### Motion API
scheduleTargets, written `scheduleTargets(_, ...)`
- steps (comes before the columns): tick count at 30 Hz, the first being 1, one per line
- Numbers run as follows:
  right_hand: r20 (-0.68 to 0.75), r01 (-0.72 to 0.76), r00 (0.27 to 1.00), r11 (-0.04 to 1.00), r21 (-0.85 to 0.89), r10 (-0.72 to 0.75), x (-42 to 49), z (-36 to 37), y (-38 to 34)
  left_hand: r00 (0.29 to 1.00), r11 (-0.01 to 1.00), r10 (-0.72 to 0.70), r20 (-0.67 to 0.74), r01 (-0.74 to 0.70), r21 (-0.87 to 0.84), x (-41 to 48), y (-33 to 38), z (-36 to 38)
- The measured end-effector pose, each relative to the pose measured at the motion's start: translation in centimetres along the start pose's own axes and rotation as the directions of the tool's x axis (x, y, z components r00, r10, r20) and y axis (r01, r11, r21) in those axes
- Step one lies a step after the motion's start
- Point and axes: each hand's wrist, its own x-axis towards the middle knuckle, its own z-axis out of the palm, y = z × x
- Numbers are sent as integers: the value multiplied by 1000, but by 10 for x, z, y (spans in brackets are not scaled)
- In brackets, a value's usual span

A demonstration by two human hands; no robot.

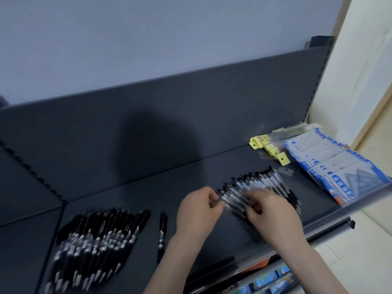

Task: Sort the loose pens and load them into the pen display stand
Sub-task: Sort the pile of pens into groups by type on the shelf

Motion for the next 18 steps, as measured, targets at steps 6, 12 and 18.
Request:
scheduleTargets(6, 88, 60, 994, 998, -6, -60, -13, 32, -25, 976, 994, -101, -193, 108, 26, -38, -67, -51)
scheduleTargets(12, 105, 101, 992, 953, -287, -73, 13, 55, -33, 948, 981, -186, -257, 192, 1, -64, -102, -80)
scheduleTargets(18, 49, 93, 995, 980, -177, -86, -4, 56, -52, 922, 967, -233, -308, 252, 23, -82, -132, -103)
